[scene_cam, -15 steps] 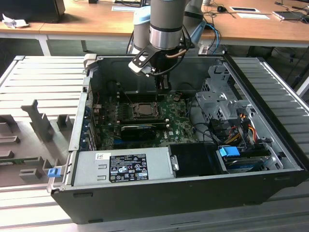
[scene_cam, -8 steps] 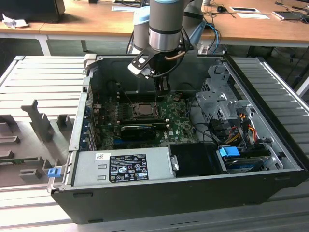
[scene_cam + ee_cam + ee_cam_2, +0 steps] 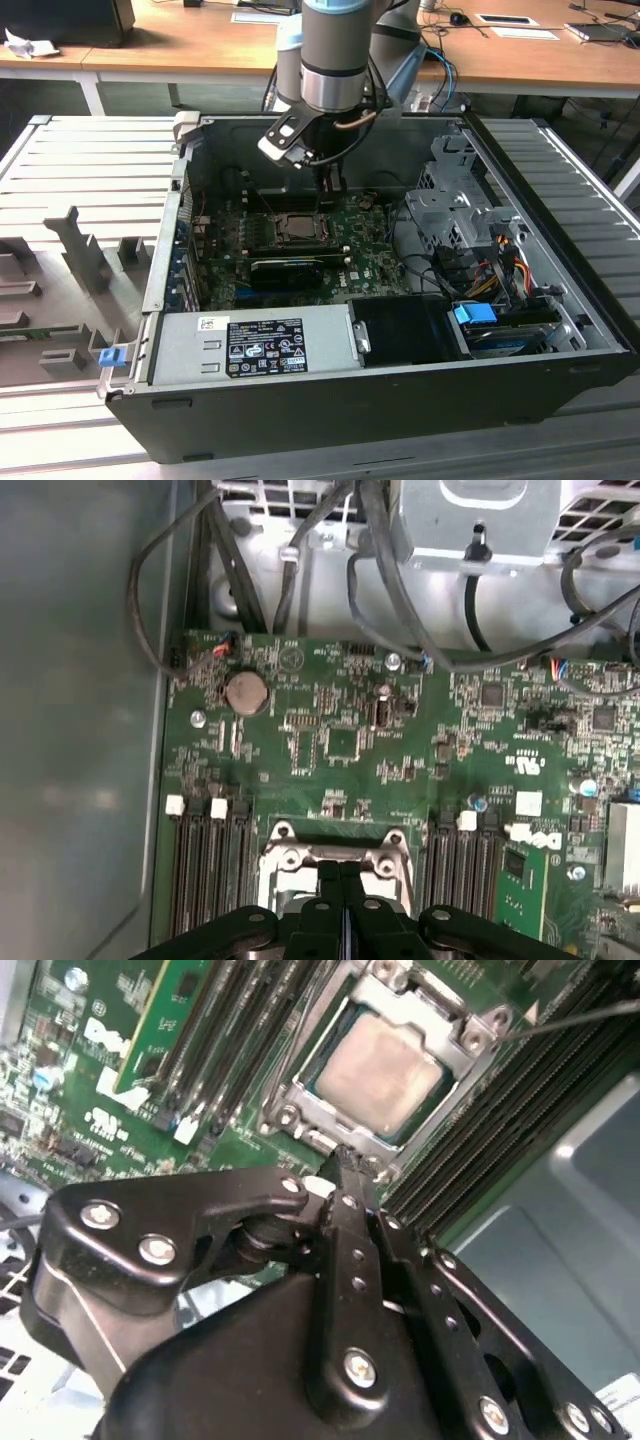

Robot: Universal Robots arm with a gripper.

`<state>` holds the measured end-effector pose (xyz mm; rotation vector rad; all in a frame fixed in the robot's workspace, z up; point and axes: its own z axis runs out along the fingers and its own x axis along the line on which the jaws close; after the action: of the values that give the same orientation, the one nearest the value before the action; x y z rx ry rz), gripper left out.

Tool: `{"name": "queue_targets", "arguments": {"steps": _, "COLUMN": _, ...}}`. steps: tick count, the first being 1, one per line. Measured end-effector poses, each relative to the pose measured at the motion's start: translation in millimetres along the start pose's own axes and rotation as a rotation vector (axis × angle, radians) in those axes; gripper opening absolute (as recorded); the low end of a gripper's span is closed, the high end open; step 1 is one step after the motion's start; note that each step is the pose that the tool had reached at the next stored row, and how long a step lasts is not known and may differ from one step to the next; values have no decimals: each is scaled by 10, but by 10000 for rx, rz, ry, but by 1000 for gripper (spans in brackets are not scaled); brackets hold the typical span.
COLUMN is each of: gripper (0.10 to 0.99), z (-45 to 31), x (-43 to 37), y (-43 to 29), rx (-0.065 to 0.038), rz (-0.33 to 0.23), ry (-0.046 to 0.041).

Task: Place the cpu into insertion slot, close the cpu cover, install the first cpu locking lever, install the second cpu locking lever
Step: 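Close the cpu cover, then install the first cpu locking lever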

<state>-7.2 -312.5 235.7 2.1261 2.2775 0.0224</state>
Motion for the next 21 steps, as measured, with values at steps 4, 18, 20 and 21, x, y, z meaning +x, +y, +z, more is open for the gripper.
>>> {"name": "queue_targets", "arguments": {"steps": 4, "gripper": 106, "z": 8, "x": 13, "y": -164, "rx": 0, "rz": 1, "ry": 1}}
{"name": "queue_targets", "arguments": {"steps": 18, "gripper": 106, "z": 15, "x": 30, "y": -387, "rx": -1, "rz": 0, "ry": 1}}
{"name": "queue_targets", "arguments": {"steps": 20, "gripper": 106, "z": 12, "x": 30, "y": -387, "rx": 0, "rz": -1, "ry": 0}}
{"name": "queue_targets", "arguments": {"steps": 21, "gripper": 106, "z": 8, "x": 30, "y": -388, "rx": 1, "rz": 0, "ry": -2}}
